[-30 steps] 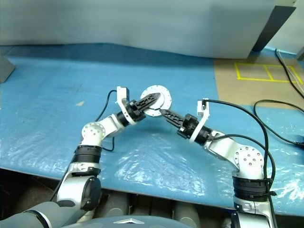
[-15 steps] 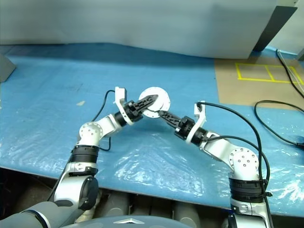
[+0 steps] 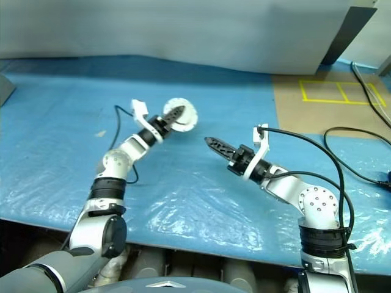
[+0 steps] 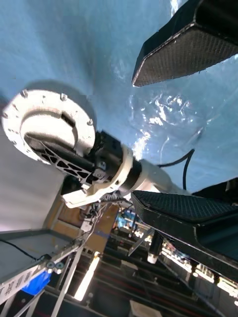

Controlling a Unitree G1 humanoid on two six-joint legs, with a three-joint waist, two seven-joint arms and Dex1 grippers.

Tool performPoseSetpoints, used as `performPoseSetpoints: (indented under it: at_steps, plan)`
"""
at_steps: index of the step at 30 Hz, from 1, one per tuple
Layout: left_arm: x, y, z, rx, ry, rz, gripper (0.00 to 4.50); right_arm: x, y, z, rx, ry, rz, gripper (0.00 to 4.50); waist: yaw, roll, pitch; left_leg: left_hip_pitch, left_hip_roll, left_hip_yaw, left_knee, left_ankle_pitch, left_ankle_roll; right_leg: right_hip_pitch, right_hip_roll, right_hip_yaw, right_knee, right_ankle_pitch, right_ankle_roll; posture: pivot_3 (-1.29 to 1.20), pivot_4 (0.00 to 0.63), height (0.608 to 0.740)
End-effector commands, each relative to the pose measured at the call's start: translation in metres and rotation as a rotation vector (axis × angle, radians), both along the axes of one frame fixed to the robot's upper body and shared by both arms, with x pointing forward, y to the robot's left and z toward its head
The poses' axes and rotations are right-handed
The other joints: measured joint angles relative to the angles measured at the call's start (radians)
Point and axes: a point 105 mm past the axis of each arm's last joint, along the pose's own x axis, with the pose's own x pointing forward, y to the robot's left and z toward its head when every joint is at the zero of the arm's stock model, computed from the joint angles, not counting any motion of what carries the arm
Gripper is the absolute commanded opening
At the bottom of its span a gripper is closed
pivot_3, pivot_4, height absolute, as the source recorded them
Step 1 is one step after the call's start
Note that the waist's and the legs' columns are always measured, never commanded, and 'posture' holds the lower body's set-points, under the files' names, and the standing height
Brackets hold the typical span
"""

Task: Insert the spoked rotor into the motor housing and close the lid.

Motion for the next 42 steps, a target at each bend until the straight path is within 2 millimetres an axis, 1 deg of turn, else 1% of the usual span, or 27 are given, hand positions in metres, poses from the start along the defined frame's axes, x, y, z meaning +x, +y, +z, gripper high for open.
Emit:
performPoseSetpoints:
  at_steps: [1,3,6,8,12,15,16,18,19,20,21,22,24,26,27,30,31,33,35,36,38,39,42]
  plan:
    - [0.003,0.035,0.022,0.044,-0.104,0.151,2.48,-0.002,0.003,0.009,-0.018,-0.071,0.021,3.45,0.002,0.000,0.000,-0.001,0.000,0.000,0.000,0.000,0.000,0.000,0.000,0.000,0.000,0.000,0.000,0.00,0.150,0.740]
    - [0.006,0.056,0.020,0.068,-0.098,0.234,2.48,0.000,0.004,0.007,-0.029,-0.077,0.023,3.45,0.005,-0.001,0.001,-0.002,0.000,0.000,0.000,0.000,0.000,0.000,0.000,-0.001,-0.001,0.000,0.001,0.00,0.150,0.740]
    - [0.010,0.090,0.012,0.129,-0.068,0.379,2.48,0.003,0.006,0.006,-0.064,-0.098,0.026,3.45,0.005,-0.001,0.001,-0.003,0.000,-0.001,0.001,0.000,0.000,0.000,0.000,-0.002,-0.001,0.000,0.001,0.00,0.150,0.740]
    - [0.010,0.105,0.005,0.162,-0.046,0.445,2.48,0.004,0.006,0.005,-0.081,-0.110,0.029,3.45,0.005,-0.002,0.001,-0.003,0.000,-0.001,0.001,0.000,0.000,0.000,0.000,-0.002,0.000,0.000,0.001,0.00,0.150,0.740]
    - [0.011,0.126,-0.013,0.249,0.005,0.533,2.48,0.006,0.005,0.003,-0.097,-0.117,0.026,3.45,0.006,-0.003,0.002,-0.003,0.000,-0.002,0.002,0.000,0.000,0.000,-0.001,-0.002,0.000,0.000,0.001,0.00,0.150,0.740]
    - [0.012,0.128,-0.028,0.279,0.044,0.522,2.48,0.007,0.004,0.000,-0.113,-0.114,0.024,3.45,0.008,-0.005,0.002,-0.003,0.000,-0.002,0.002,0.000,0.000,0.000,-0.001,-0.001,0.000,0.000,0.001,0.00,0.150,0.740]
    - [0.013,0.128,-0.031,0.264,0.057,0.511,3.16,0.008,0.004,0.000,-0.117,-0.115,0.025,3.49,0.007,-0.005,0.002,-0.002,0.000,-0.002,0.002,0.000,0.000,0.001,-0.001,-0.002,0.000,0.000,0.001,0.00,0.150,0.740]
    - [0.014,0.129,-0.034,0.271,0.071,0.516,3.70,0.008,0.004,-0.001,-0.119,-0.115,0.028,3.49,0.007,-0.005,0.002,-0.001,0.000,-0.002,0.002,0.000,0.000,0.001,-0.001,-0.001,0.001,0.000,0.000,0.00,0.150,0.740]
    - [0.015,0.132,-0.035,0.292,0.079,0.534,4.06,0.008,0.004,-0.001,-0.121,-0.115,0.030,3.49,0.006,-0.005,0.002,-0.001,0.000,-0.002,0.002,0.000,0.000,0.001,-0.001,-0.001,0.001,0.000,0.000,0.00,0.150,0.740]
    - [0.015,0.139,-0.037,0.323,0.095,0.577,4.45,0.007,0.005,-0.002,-0.125,-0.115,0.033,3.49,0.006,-0.005,0.002,-0.001,0.000,-0.002,0.002,0.000,0.000,0.001,-0.001,-0.001,0.001,0.000,0.000,0.00,0.150,0.740]
    - [0.015,0.147,-0.037,0.344,0.110,0.620,4.48,0.006,0.005,-0.003,-0.125,-0.115,0.037,3.49,0.006,-0.005,0.002,-0.001,0.000,-0.002,0.003,0.000,0.000,0.001,-0.001,-0.001,0.001,0.000,0.000,0.00,0.150,0.740]
    - [0.013,0.161,-0.037,0.375,0.122,0.692,4.48,0.005,0.006,-0.004,-0.132,-0.114,0.041,3.49,0.006,-0.005,0.002,-0.001,0.000,-0.002,0.003,0.000,0.000,0.001,-0.001,-0.001,0.001,0.000,0.000,0.00,0.150,0.740]
    - [0.010,0.179,-0.036,0.411,0.138,0.782,4.48,0.004,0.006,-0.006,-0.136,-0.112,0.044,3.49,0.002,-0.005,0.002,-0.001,0.000,-0.002,0.003,0.000,0.000,0.001,0.000,-0.001,0.001,0.000,0.000,0.00,0.150,0.740]
    - [0.002,0.210,-0.030,0.461,0.146,0.922,4.48,0.004,0.007,-0.009,-0.134,-0.108,0.047,3.49,-0.005,-0.005,0.002,0.000,0.000,-0.002,0.002,0.000,0.000,0.001,0.000,-0.001,0.001,0.000,0.000,0.00,0.150,0.740]
    - [-0.002,0.221,-0.027,0.479,0.147,0.975,4.48,0.004,0.007,-0.009,-0.133,-0.107,0.047,3.49,-0.007,-0.005,0.002,0.001,0.001,-0.002,0.002,0.000,0.000,0.001,0.000,0.000,0.001,0.001,0.000,0.00,0.150,0.740]
    - [-0.008,0.239,-0.019,0.550,0.118,1.058,4.48,0.004,0.009,-0.011,-0.135,-0.107,0.050,3.49,-0.005,-0.006,0.002,0.001,0.001,-0.002,0.002,0.000,0.000,0.001,0.001,-0.001,0.000,0.001,0.000,0.00,0.150,0.740]
    - [-0.010,0.243,-0.016,0.570,0.111,1.076,4.48,0.005,0.009,-0.011,-0.137,-0.107,0.050,3.49,0.000,-0.007,0.002,0.000,0.001,-0.002,0.001,0.000,0.000,0.001,0.001,-0.001,0.000,0.001,0.000,0.00,0.150,0.740]
    - [-0.009,0.244,-0.006,0.594,0.057,1.068,4.48,0.006,0.009,-0.011,-0.139,-0.112,0.051,3.49,0.008,-0.009,0.003,-0.001,0.001,-0.002,0.002,0.000,0.000,0.001,0.000,-0.001,0.000,0.001,0.000,0.00,0.150,0.740]
    - [-0.004,0.237,0.005,0.603,-0.004,1.028,4.48,0.007,0.007,-0.010,-0.147,-0.120,0.048,3.49,0.019,-0.010,0.004,-0.003,0.001,-0.003,0.002,0.000,0.000,0.001,0.000,-0.002,0.000,0.001,0.000,0.00,0.150,0.740]
    - [0.000,0.229,0.011,0.601,-0.042,0.985,4.48,0.008,0.006,-0.010,-0.156,-0.126,0.047,3.49,0.025,-0.011,0.004,-0.003,0.000,-0.003,0.003,0.000,0.000,0.001,-0.001,-0.002,0.000,0.001,0.000,0.00,0.150,0.740]
    - [0.005,0.216,0.015,0.610,-0.078,0.924,4.48,0.009,0.005,-0.010,-0.159,-0.129,0.045,3.49,0.033,-0.011,0.004,-0.003,0.001,-0.003,0.004,0.000,0.000,0.001,-0.001,-0.002,0.001,0.001,0.000,0.00,0.150,0.740]
    - [0.006,0.212,0.015,0.605,-0.085,0.902,4.48,0.009,0.005,-0.011,-0.164,-0.130,0.045,3.49,0.034,-0.011,0.004,-0.003,0.001,-0.003,0.004,0.000,0.000,0.001,-0.001,-0.002,0.001,0.001,0.000,0.00,0.150,0.740]
    - [0.007,0.211,0.006,0.592,-0.047,0.882,4.48,0.009,0.005,-0.014,-0.166,-0.124,0.045,3.49,0.029,-0.011,0.004,-0.003,0.001,-0.003,0.005,0.000,0.000,0.001,-0.001,-0.002,0.002,0.001,0.000,0.00,0.150,0.740]
